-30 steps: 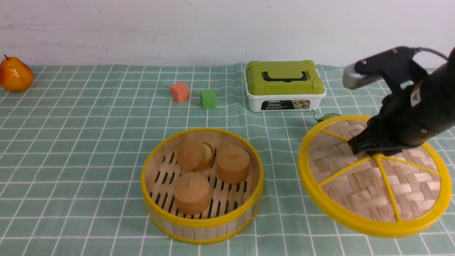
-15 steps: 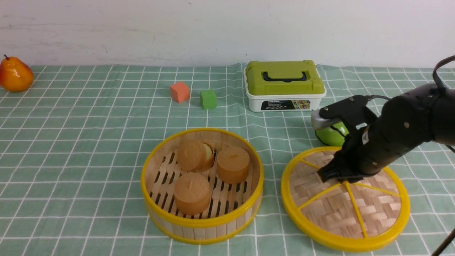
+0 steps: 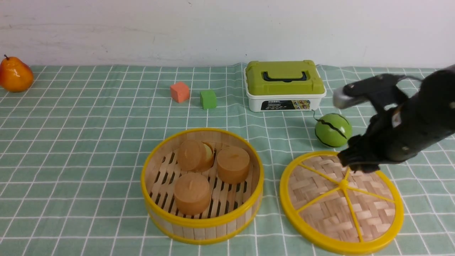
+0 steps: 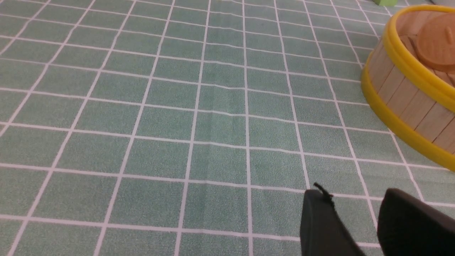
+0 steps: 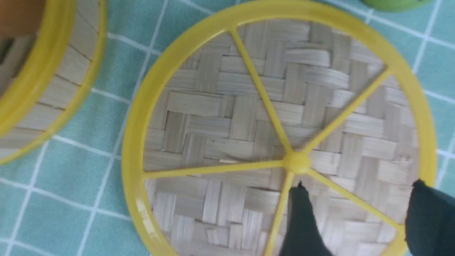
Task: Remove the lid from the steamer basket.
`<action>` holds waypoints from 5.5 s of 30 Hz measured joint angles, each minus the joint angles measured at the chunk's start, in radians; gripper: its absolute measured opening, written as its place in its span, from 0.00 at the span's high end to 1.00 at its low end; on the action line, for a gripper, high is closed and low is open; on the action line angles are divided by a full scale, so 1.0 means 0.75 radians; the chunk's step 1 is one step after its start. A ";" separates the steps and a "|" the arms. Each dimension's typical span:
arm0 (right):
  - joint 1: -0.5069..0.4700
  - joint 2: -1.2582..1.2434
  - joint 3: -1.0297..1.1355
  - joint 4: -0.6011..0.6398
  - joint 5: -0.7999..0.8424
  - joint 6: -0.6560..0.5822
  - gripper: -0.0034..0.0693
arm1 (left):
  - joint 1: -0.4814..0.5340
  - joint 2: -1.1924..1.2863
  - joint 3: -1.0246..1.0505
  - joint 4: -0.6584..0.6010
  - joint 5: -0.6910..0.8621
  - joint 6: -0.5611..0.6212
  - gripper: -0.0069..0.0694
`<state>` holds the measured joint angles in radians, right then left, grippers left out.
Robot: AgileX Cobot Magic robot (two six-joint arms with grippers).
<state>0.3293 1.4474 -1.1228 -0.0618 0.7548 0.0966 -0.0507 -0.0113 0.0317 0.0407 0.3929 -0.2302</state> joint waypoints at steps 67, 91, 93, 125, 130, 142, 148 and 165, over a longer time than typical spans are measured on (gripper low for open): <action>-0.477 -1.943 1.533 0.048 -0.692 0.070 0.97 | 0.000 0.000 0.000 0.000 0.000 0.000 0.60; -0.477 -1.943 1.522 0.048 -0.496 0.071 0.96 | 0.000 0.000 0.000 0.000 0.000 0.000 0.60; -0.477 -1.943 1.522 0.048 -0.496 0.071 0.96 | 0.000 0.000 0.000 0.000 0.000 0.000 0.60; -0.477 -1.943 1.522 0.048 -0.496 0.071 0.89 | 0.000 0.000 0.000 0.000 0.000 0.000 0.60; -0.477 -1.943 1.522 0.048 -0.495 0.071 0.89 | 0.000 0.000 0.000 0.000 0.000 0.000 0.60; -0.477 -1.943 1.522 0.048 -0.495 0.073 0.88 | 0.000 0.000 0.000 0.000 0.000 0.000 0.60; -0.477 -1.943 1.522 0.048 -0.495 0.073 0.88 | 0.000 0.000 0.000 0.000 0.000 0.000 0.60; -0.477 -1.943 1.522 0.048 -0.495 0.073 0.88 | 0.000 0.000 0.000 0.000 0.000 0.000 0.60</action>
<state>-0.0285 -0.0101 0.0184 -0.0257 0.3839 0.1516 -0.0507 -0.0113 0.0317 0.0407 0.3929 -0.2302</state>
